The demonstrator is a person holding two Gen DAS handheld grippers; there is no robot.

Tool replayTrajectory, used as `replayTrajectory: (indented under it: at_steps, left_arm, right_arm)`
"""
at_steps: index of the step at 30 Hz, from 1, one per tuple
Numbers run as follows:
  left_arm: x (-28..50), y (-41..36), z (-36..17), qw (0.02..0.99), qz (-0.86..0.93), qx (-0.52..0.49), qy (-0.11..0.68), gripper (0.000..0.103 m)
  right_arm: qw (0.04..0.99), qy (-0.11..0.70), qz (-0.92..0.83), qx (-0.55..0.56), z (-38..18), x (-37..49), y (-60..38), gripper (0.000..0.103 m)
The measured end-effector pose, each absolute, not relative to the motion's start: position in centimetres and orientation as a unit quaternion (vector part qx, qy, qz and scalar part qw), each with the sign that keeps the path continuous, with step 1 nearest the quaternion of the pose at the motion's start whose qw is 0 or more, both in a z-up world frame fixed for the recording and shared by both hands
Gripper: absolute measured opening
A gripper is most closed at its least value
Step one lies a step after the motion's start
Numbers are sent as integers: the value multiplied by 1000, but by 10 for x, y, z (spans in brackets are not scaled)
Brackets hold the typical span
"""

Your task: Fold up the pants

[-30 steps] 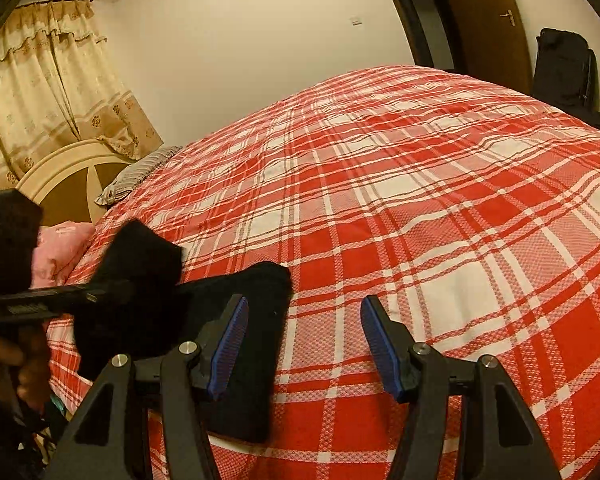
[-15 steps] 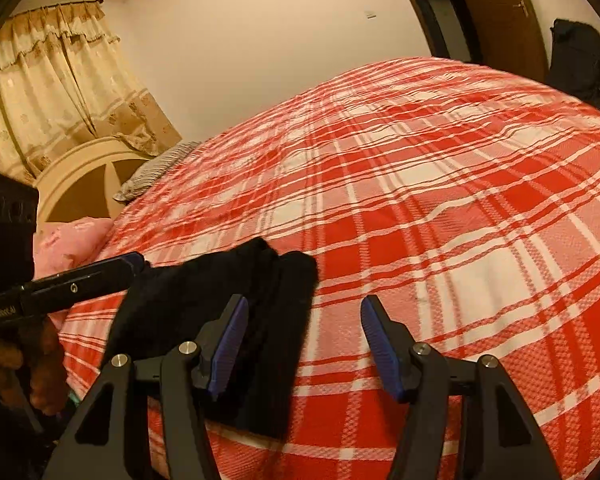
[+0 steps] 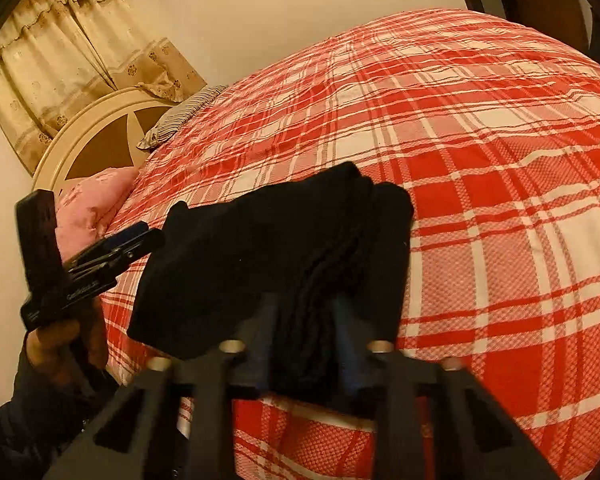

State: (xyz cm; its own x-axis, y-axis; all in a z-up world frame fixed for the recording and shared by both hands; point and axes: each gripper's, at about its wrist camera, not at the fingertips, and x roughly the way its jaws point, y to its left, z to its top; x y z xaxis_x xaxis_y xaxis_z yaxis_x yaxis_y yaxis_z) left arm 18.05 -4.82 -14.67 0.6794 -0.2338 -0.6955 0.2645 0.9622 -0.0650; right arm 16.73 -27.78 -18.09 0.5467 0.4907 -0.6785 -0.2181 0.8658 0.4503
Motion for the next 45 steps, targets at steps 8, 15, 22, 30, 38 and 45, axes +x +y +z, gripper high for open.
replayTrajectory:
  at_steps: [8,15,22,30,38,45]
  left_arm:
    - [194,-53,-174,905,-122,47,404,87]
    - [188,-48,-172,905,-127,23,405,87]
    - [183,-52,-159,919,-121,33,374,96]
    - [175,-43,-163,914,-125,33,384,96]
    - [152,-38,-175,909,-128,46,395,96]
    - [155,-41,-185,903,-129,40,409,100]
  right_arm:
    - [861,442,178,178,-182,162,-307,18]
    - [894,396,150,145,-156,161,-307,24]
    - [895,358,228,141,-141,194,-277,50]
    - [876,412,178,177,-167,207,-294,50]
    - [853,449,234,123,-176,143,-276,50]
    - [852,444,243,135,-182,141,-282,50]
